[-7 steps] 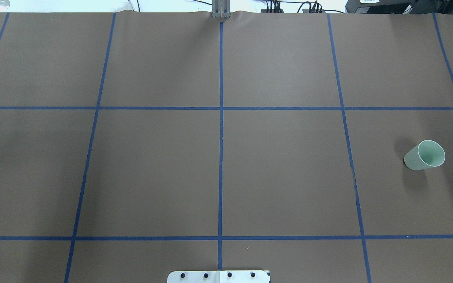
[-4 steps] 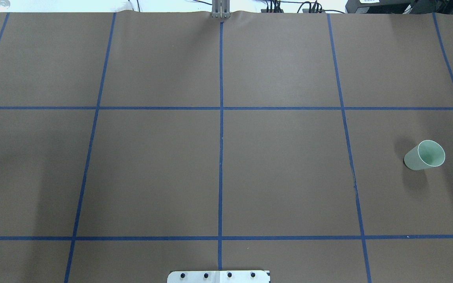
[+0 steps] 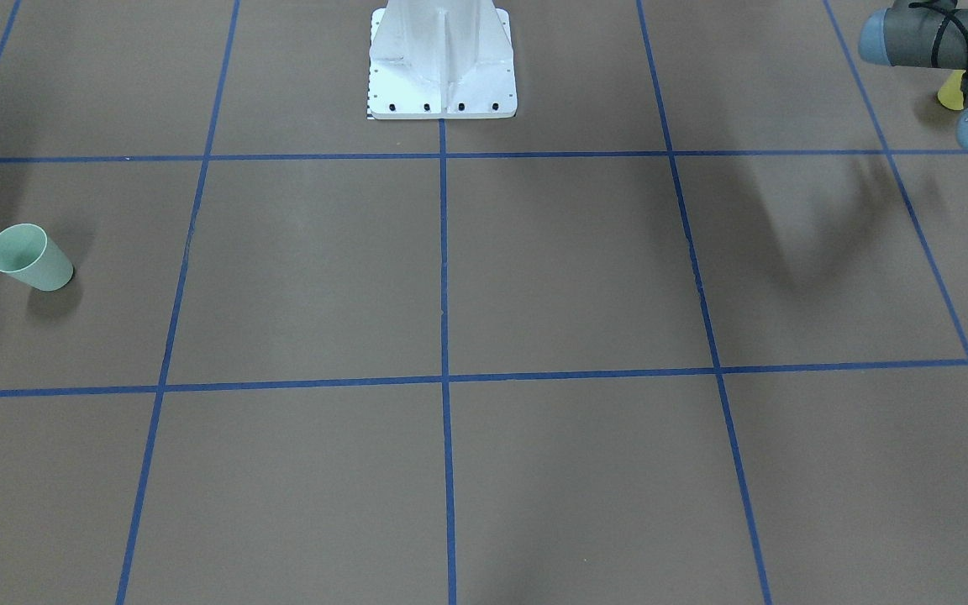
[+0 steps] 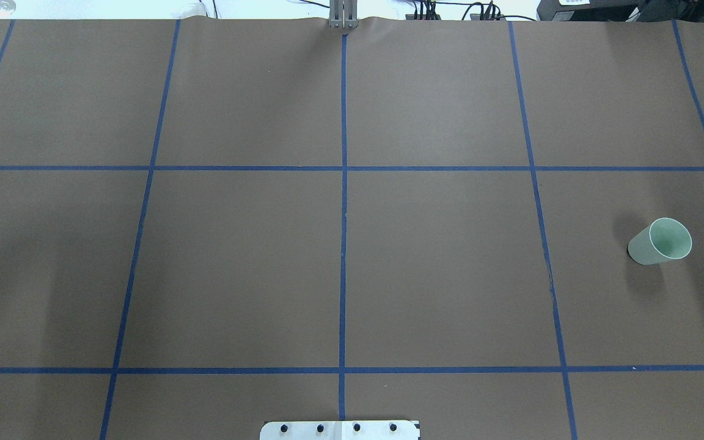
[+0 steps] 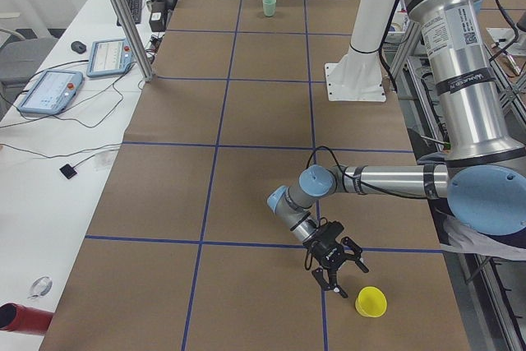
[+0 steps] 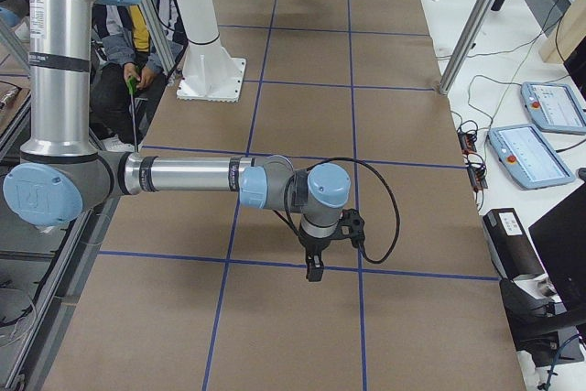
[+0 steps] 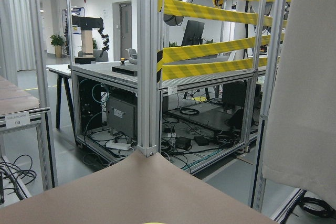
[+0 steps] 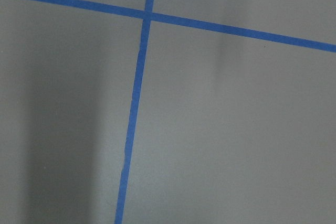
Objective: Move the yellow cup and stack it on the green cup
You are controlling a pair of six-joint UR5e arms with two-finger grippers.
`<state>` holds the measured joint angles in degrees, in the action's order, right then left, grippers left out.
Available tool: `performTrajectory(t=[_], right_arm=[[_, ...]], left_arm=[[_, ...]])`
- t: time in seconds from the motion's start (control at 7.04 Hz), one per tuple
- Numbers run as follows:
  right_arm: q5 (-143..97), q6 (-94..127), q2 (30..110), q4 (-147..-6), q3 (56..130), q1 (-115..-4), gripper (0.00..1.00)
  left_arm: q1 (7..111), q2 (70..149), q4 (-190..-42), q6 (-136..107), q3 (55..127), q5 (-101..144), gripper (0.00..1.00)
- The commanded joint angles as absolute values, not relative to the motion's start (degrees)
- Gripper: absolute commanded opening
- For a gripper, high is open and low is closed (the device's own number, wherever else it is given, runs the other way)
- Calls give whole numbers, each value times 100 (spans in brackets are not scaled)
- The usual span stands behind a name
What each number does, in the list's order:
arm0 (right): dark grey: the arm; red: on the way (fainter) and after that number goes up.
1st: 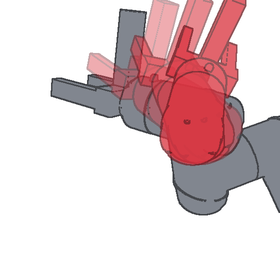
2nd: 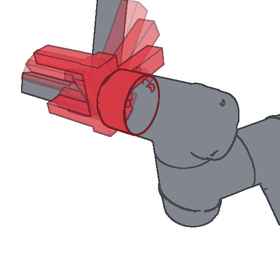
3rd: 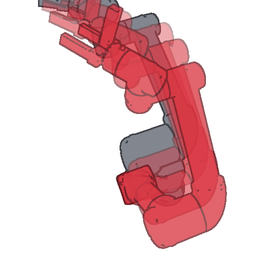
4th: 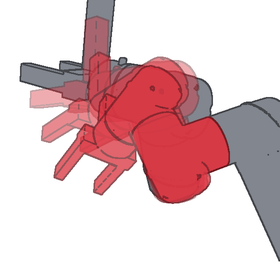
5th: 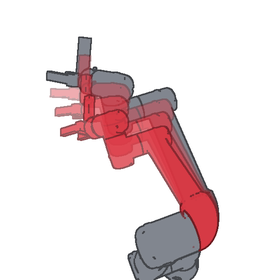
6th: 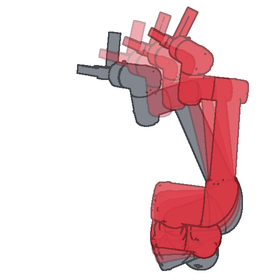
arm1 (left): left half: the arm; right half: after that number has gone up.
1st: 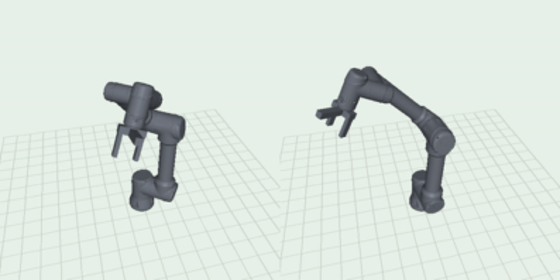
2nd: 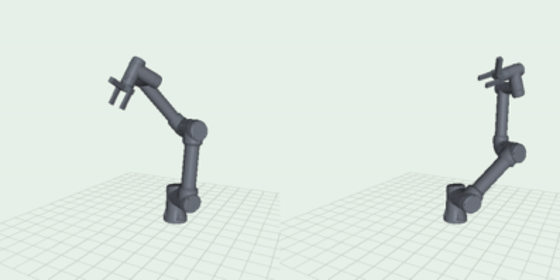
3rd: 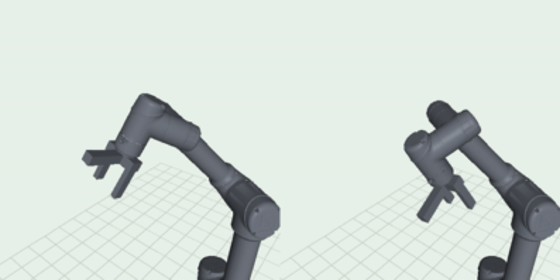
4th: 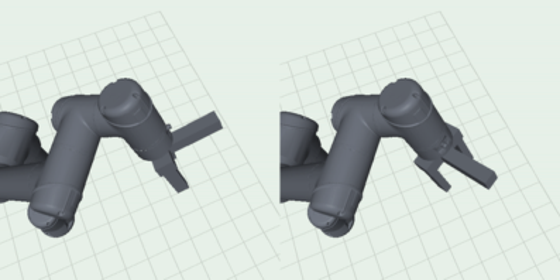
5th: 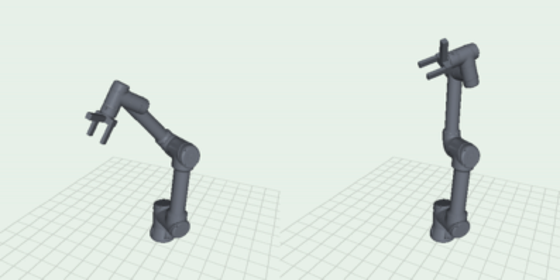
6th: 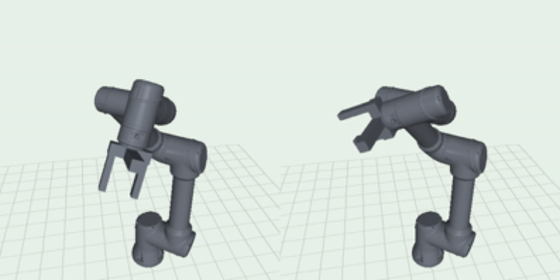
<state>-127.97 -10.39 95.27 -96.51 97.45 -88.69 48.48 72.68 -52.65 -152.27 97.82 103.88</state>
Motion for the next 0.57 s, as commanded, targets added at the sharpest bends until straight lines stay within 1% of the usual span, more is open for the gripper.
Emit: performTrajectory(t=[0.0, 0.43], right_arm=[[-12797, -1046, 9527, -9659, 9747, -8868, 100], [-12797, -1046, 9536, -9659, 9738, -8859, 100]], left_arm=[[4694, 7845, -5308, -15337, 9224, 10415, 100], [4579, 7954, -5536, -15337, 8852, 10406, 100]])
